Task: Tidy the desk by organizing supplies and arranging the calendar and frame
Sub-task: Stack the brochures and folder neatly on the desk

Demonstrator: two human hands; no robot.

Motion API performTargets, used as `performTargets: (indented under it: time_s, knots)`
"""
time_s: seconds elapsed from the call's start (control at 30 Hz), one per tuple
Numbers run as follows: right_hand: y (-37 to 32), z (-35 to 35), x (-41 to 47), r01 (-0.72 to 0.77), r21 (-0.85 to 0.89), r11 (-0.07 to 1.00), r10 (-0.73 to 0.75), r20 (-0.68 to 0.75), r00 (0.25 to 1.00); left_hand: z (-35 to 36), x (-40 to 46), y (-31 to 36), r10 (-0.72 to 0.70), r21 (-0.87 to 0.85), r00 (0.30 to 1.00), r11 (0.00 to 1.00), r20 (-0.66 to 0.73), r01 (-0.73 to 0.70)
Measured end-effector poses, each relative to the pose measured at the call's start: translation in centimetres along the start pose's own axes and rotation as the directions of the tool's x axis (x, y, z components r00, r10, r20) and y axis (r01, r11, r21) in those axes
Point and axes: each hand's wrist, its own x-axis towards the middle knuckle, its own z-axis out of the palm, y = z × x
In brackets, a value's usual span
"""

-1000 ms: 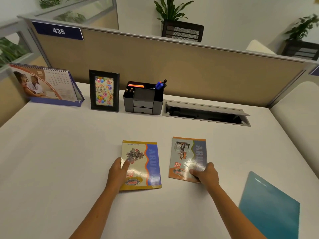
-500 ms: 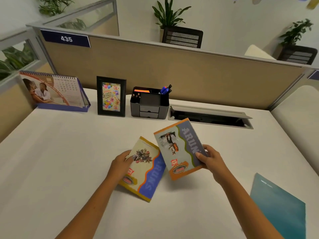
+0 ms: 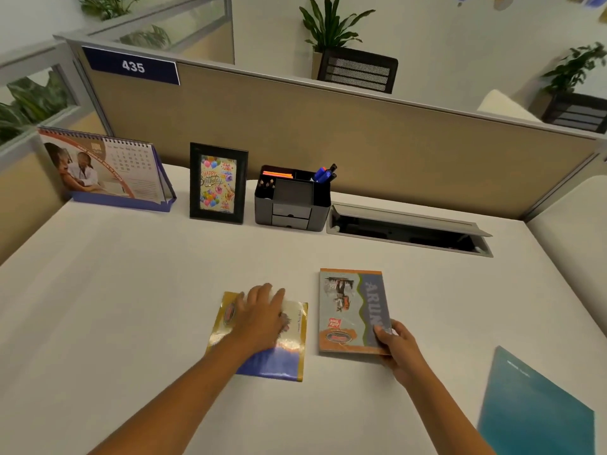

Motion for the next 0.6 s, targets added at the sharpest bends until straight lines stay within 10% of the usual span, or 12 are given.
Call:
performTargets:
  time_s: [0.3, 0.6]
  knots:
    - [0.3, 0.0, 0.7, -0.031, 0.118, 0.993, 0.031, 0.005, 1.000, 3.0, -5.3, 1.5, -0.392, -0.001, 0.862, 0.910, 0.321, 0.414]
    - [-2.4, -0.7, 0.1, 0.102, -0.050, 0.994, -0.094, 0.145, 0.985, -0.5, -1.4, -3.8, 0.063, 0.134, 0.916, 0.983, 0.395, -0.125]
